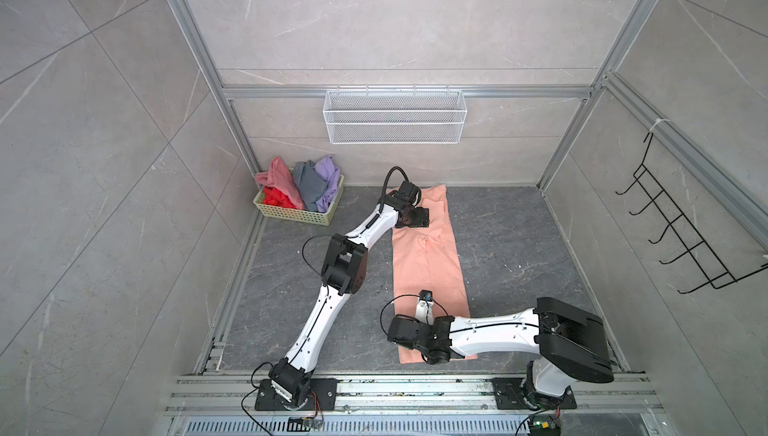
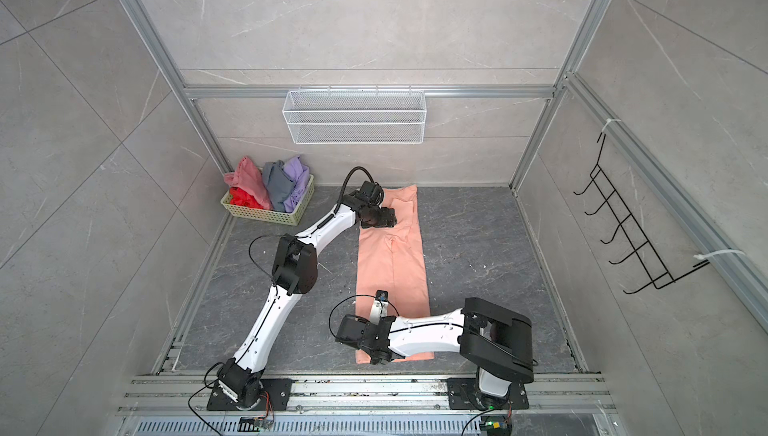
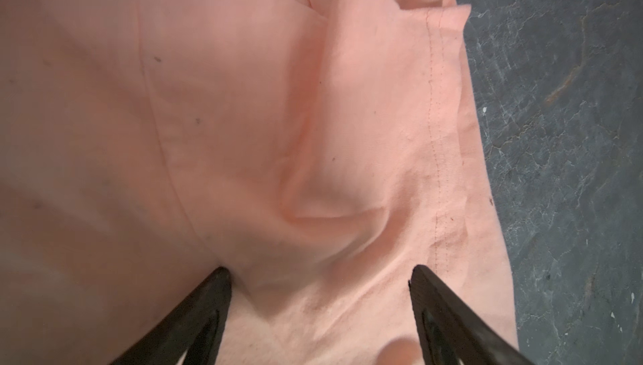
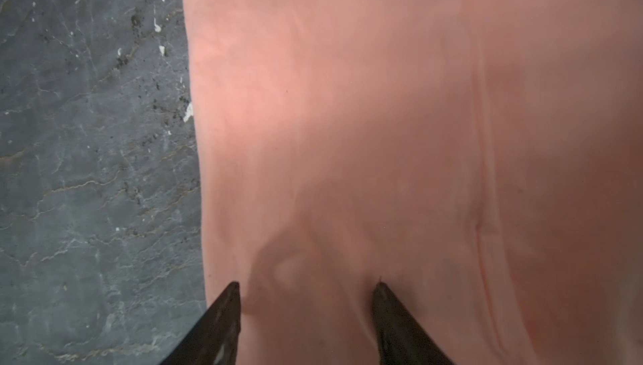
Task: Fold and stack the t-shirts
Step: 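Straighten the strip lengthwise, left gripper at far end, right gripper at near end, then release the strip and draw both grippers back toward the robot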
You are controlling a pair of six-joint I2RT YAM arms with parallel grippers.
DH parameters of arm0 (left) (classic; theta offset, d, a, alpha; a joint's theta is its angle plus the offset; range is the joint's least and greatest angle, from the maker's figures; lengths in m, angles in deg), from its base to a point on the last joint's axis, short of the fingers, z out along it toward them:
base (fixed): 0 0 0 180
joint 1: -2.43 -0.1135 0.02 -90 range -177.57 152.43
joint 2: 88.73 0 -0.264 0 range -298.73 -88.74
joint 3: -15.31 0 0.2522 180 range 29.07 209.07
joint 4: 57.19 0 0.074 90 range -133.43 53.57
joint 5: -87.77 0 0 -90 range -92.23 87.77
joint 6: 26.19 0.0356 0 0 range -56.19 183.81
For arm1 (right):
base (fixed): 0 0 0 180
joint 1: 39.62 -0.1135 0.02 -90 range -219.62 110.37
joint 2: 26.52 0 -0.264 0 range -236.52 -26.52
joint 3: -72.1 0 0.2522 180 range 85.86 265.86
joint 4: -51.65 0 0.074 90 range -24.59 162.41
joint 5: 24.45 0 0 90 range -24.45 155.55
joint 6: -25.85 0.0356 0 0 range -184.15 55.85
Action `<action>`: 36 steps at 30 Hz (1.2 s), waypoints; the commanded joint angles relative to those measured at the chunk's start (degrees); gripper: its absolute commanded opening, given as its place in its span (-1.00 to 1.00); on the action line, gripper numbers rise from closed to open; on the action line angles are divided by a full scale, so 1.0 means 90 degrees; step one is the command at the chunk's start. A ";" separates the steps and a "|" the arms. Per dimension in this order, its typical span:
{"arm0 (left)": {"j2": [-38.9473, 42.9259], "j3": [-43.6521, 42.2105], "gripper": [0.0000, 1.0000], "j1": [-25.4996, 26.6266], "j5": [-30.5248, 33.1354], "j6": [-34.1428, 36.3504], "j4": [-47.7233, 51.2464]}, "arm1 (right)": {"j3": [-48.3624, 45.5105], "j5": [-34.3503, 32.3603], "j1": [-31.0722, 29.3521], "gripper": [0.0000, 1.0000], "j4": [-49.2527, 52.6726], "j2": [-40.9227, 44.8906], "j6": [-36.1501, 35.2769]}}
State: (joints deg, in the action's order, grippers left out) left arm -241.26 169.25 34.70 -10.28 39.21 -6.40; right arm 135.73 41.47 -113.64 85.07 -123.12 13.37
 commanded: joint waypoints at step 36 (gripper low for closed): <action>0.9214 -1.0899 0.50 0.3741 0.0613 -0.5917 -0.0939 | -0.2365 0.1776 0.2053 0.49 0.3185 0.6528 -0.0685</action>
State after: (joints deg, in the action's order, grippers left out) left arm -160.72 72.64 63.90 -10.87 -0.87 -11.21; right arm 116.54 53.10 -96.05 114.19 -64.67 7.64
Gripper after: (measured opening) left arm 0.755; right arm 0.744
